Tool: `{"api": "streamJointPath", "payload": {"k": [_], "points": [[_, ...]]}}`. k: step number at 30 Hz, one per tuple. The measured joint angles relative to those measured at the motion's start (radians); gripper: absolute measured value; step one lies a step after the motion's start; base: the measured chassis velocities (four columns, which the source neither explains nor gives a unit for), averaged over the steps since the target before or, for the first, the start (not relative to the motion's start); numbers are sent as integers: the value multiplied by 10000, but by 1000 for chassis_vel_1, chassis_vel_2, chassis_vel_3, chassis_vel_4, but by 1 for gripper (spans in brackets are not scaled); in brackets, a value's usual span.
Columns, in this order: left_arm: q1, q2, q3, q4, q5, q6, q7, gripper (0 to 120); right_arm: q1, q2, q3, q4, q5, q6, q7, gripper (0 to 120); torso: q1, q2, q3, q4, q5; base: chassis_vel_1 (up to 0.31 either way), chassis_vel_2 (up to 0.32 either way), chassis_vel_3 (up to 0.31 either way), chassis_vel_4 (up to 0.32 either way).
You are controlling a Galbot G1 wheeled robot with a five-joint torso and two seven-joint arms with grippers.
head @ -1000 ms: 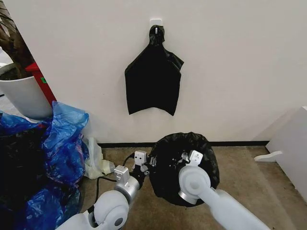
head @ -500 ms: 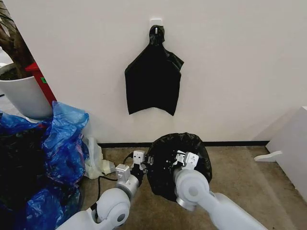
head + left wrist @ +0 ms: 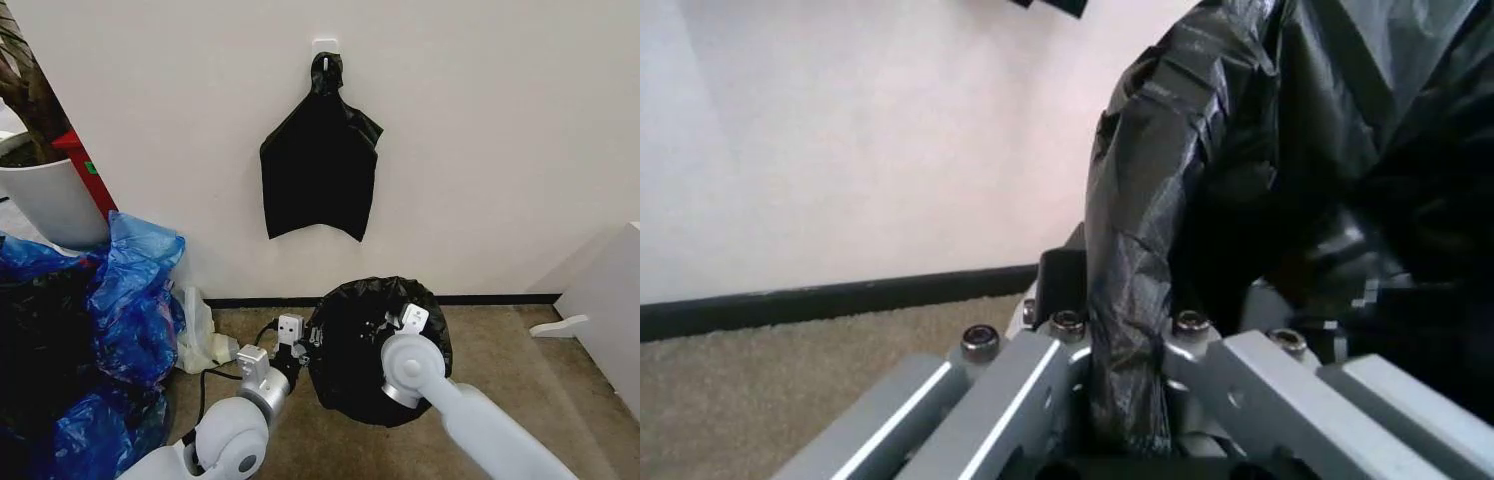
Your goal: Place the garbage bag over the trash bin.
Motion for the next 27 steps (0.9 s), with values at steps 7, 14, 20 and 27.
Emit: {"api": "streamJointPath", "payload": {"k": [7,14,20,27], "points": [[248,78,-102,-335,-36,-10,216,0,72,86,62,-314,2,-7,-30,0,0,0,0,0,0,0,0,0,0],[406,90,-250,-356,41,-33,273,0,21,-54,-52,198,26,51,164,0,0,0,0,0,1,0,0,0,0],[308,-6,-269,26,303,-66,164,0,167,-256,-471,1018,307,173,596,0,0,0,0,1,-2,0,0,0,0],[171,-85,-307,356,678,-243,239,0,121,-310,-962,1470,664,225,864,0,0,0,0,0,-1,0,0,0,0]]}}
